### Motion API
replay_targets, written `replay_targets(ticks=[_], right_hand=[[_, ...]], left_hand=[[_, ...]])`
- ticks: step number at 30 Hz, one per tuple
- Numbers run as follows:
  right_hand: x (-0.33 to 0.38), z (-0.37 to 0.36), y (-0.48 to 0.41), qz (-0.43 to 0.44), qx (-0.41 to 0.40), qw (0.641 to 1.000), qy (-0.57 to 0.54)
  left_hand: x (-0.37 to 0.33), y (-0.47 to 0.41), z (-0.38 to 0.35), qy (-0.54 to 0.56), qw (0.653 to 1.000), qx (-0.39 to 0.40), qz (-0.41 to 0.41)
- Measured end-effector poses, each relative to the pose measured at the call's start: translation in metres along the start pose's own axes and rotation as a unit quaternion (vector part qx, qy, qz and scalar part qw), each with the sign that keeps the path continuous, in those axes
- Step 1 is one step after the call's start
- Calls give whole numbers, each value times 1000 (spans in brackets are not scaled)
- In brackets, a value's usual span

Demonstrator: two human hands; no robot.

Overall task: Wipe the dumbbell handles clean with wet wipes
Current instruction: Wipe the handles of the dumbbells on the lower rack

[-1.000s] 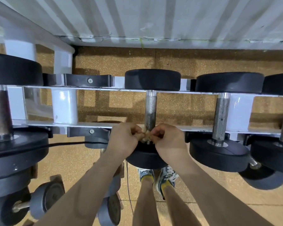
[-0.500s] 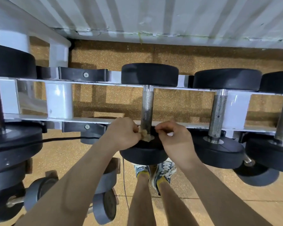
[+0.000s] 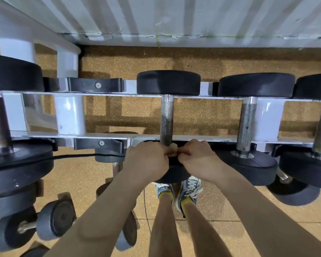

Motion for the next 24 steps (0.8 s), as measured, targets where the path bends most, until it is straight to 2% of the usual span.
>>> replay_targets(ticks=[3, 6, 10, 13, 16, 20, 24], right_hand=[[9, -3, -13, -16, 33, 998, 48], [11, -2, -20, -1, 31, 998, 63], [12, -1, 8, 25, -31, 998, 45], [9, -2, -1, -31, -61, 998, 9], [3, 3, -25, -61, -90, 994, 24], [4, -3, -20, -41, -104, 993, -37], [13, -2, -9, 14, -79, 997, 12]], left_hand=[[14, 18, 2, 52, 997, -44, 32], [19, 15, -1, 86, 992, -78, 54], [18, 15, -5, 119, 985, -112, 45], [18, 14, -7, 181, 972, -142, 42], [20, 8, -4, 203, 965, -155, 51], [30, 1, -5, 223, 951, -206, 55], [35, 9, -10, 272, 926, -251, 69]])
Point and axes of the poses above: each hand's wrist, its own y-axis away from the middle knuckle, its own z-axis out of the back of the hand, x = y × z, the point moved 5 cm from there along -y, towards the middle knuckle, and after that the axes turned 7 degrees about -z, right-handed, at the moved point
